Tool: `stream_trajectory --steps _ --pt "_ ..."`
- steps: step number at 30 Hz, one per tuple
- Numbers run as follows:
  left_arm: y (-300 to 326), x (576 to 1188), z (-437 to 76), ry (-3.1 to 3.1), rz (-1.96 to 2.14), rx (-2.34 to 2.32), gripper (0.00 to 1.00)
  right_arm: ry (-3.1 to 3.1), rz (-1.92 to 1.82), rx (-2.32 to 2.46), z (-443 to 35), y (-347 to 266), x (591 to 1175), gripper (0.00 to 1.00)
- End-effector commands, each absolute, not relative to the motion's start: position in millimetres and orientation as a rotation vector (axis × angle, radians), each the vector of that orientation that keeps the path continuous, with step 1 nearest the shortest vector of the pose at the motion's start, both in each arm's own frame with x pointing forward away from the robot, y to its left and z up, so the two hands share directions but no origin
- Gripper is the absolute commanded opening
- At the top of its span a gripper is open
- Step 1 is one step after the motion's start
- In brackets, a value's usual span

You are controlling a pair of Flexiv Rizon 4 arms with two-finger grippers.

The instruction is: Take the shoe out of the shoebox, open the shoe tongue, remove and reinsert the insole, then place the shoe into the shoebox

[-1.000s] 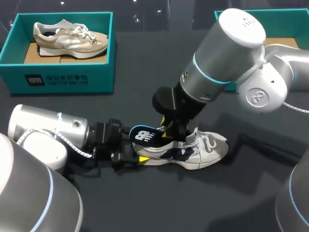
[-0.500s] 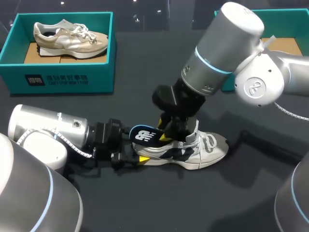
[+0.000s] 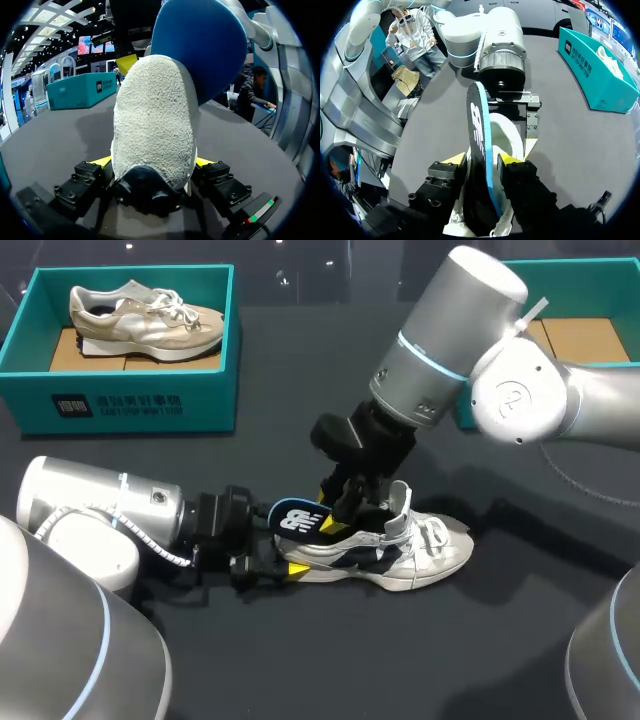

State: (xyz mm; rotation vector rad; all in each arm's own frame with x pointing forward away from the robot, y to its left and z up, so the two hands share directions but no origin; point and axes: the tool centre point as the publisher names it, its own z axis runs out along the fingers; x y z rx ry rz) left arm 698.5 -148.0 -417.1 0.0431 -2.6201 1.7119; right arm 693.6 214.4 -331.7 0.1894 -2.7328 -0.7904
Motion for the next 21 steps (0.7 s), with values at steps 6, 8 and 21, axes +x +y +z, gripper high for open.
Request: stream_trajectory --steps 6,8,21 --pt "-146.9 699.4 -421.4 -2.623 1.709 0.042 0.0 -2.697 -0.787 0.181 -341.7 218.8 688.3 0.24" --pt "-146.9 699.4 -421.4 -2.623 1.709 0.042 0.0 -2.692 -0.79 0.178 -343.3 219.5 687.5 0.0" --pt "-146.9 699.4 -421.4 -2.623 1.709 0.042 0.0 -2.728 -0.943 0.253 -324.7 235.8 677.2 0.0"
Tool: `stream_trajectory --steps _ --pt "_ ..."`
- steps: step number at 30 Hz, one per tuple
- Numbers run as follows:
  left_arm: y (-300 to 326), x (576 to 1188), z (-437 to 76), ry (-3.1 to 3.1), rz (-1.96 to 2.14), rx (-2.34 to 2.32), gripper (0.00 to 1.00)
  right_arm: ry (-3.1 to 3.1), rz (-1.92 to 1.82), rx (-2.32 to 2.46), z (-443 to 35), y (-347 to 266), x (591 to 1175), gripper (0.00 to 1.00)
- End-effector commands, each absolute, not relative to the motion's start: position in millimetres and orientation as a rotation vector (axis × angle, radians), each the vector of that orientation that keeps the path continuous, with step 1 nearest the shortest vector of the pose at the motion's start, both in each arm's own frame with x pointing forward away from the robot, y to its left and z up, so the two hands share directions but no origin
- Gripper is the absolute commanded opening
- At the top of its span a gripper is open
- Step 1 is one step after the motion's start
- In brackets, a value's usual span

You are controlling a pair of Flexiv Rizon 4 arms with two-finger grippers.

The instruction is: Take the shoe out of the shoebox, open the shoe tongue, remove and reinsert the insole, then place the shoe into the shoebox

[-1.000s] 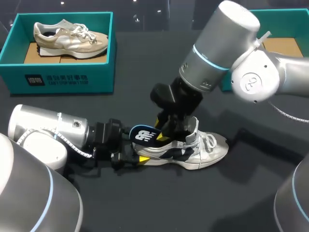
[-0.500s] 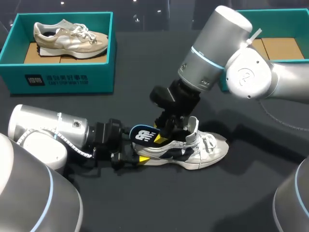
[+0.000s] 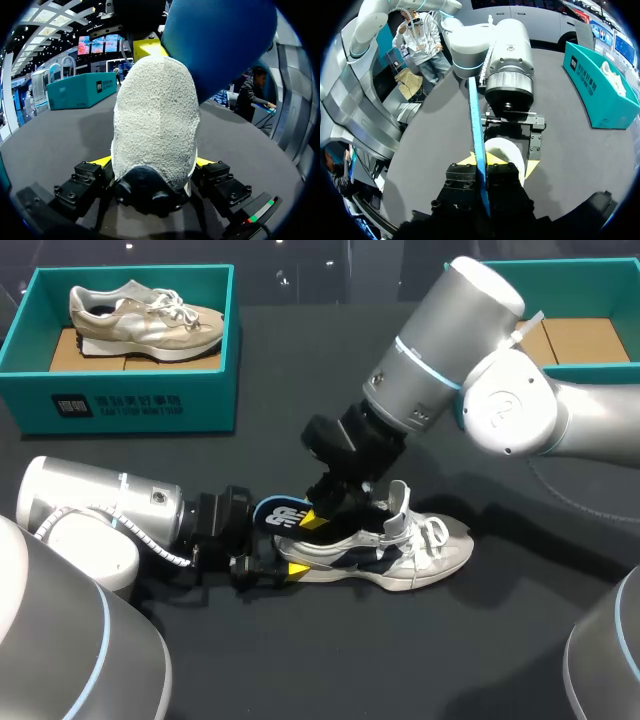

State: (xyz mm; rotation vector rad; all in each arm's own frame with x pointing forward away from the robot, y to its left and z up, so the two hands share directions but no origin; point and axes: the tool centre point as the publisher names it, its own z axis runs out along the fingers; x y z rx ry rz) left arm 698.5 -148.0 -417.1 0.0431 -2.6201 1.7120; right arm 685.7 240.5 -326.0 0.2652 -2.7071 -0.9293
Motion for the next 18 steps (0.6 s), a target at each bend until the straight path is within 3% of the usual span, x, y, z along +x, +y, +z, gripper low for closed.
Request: stream_trajectory --steps 1,11,18 --pt "-146.9 699.4 -421.4 -2.623 1.709 0.042 0.0 -2.728 -0.943 0.253 -324.7 235.8 677.2 0.0" --pt "-146.9 699.4 -421.4 -2.623 1.709 0.042 0.0 -2.728 -0.943 0.253 -324.7 235.8 677.2 0.0" --pt "-146.9 699.4 -421.4 -2.623 1.709 0.042 0.0 -2.667 -1.133 0.33 -259.6 242.0 669.5 0.0"
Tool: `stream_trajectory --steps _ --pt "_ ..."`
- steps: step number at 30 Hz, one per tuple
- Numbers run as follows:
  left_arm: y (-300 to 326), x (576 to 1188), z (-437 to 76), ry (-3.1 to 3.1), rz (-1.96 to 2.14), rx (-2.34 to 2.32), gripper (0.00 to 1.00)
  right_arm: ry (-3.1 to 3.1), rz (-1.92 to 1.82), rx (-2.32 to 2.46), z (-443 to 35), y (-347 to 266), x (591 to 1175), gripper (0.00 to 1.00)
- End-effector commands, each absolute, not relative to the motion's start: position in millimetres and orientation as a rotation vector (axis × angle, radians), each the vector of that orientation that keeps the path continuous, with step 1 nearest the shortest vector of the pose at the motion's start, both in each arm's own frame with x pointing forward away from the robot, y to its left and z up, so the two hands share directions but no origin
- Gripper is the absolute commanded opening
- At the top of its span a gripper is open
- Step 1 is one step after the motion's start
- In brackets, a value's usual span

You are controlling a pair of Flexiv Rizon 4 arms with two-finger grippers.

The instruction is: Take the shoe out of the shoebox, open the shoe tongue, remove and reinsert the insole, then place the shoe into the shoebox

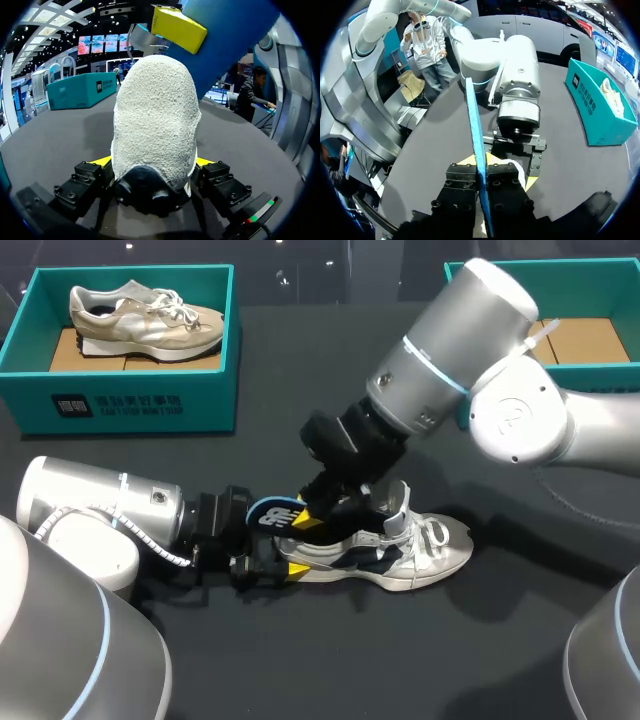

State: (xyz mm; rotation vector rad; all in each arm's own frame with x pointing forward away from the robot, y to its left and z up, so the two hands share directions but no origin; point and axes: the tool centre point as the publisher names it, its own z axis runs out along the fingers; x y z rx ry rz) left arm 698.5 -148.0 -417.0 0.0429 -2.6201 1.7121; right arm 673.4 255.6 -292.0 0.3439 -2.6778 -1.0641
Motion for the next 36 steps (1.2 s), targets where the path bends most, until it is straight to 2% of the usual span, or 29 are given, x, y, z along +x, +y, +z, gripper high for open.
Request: stream_trajectory --steps 1,3,16,25,31,36 --pt "-146.9 699.4 -421.4 -2.623 1.709 0.042 0.0 -2.62 -1.195 0.232 -249.9 240.0 670.4 0.0" --pt "-146.9 699.4 -421.4 -2.623 1.709 0.042 0.0 -2.416 -1.389 0.152 -234.4 233.1 672.6 0.0" --pt "-146.9 699.4 -421.4 -2.623 1.709 0.042 0.0 -2.416 -1.389 0.152 -234.4 233.1 672.6 0.0" --pt "-146.9 699.4 -421.4 -2.623 1.709 0.042 0.0 -2.391 -1.522 0.114 -141.8 229.1 669.0 0.0" --pt "-146.9 699.4 -421.4 -2.623 1.709 0.042 0.0 -2.144 -1.69 -0.04 -108.1 200.7 665.4 0.0" --pt "-146.9 699.4 -421.4 -2.623 1.709 0.042 0.0 -2.269 -1.658 -0.096 -97.1 194.1 659.5 0.0"
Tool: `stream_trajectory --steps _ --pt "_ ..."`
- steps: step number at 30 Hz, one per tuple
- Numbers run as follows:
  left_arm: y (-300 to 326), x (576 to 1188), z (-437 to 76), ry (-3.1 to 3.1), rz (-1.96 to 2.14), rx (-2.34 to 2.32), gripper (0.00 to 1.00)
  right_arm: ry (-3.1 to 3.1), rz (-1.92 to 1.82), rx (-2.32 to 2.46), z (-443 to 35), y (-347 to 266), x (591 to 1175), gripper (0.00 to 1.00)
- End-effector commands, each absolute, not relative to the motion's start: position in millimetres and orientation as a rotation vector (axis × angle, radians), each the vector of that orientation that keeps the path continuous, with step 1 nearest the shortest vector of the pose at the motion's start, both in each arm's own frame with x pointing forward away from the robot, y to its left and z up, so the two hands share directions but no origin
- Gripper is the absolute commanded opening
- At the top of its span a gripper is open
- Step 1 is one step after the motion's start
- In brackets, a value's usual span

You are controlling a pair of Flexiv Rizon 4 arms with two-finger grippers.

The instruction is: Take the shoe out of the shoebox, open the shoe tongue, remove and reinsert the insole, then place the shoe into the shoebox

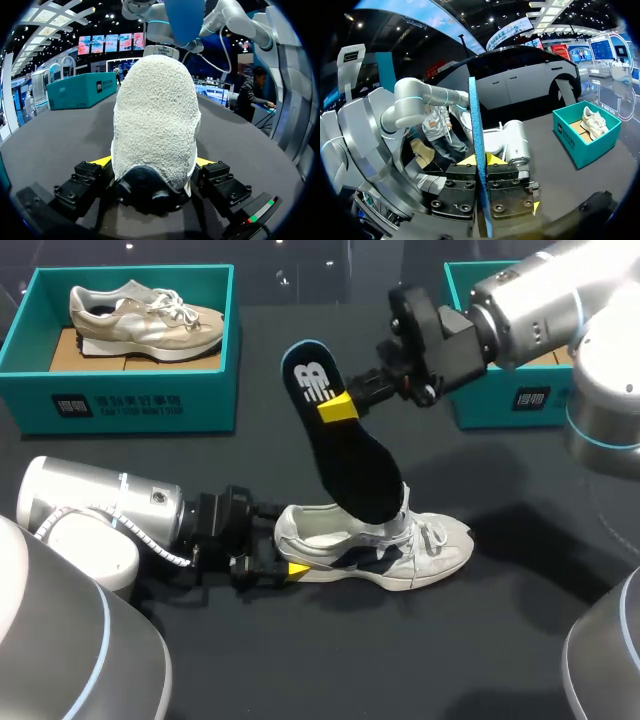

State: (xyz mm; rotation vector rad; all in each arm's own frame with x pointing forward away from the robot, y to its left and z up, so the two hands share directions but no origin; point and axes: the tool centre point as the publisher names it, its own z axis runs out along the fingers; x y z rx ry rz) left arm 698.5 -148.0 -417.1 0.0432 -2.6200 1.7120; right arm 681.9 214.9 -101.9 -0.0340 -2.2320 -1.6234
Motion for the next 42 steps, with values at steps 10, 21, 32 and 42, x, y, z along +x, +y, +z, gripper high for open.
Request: stream_trajectory --steps 10,21,32,42 --pt "-146.9 699.4 -421.4 -2.623 1.709 0.042 0.0 -2.229 -1.714 -0.119 -92.9 189.6 657.4 0.0" --pt "-146.9 699.4 -421.4 -2.623 1.709 0.042 0.0 -2.069 -1.863 -0.281 -66.8 162.3 618.3 0.0" --pt "-146.9 699.4 -421.4 -2.623 1.709 0.042 0.0 -2.069 -1.863 -0.281 -66.8 162.3 618.3 0.0" --pt "-146.9 699.4 -421.4 -2.623 1.709 0.042 0.0 -2.045 -1.934 -0.387 -66.9 146.7 595.3 0.0"
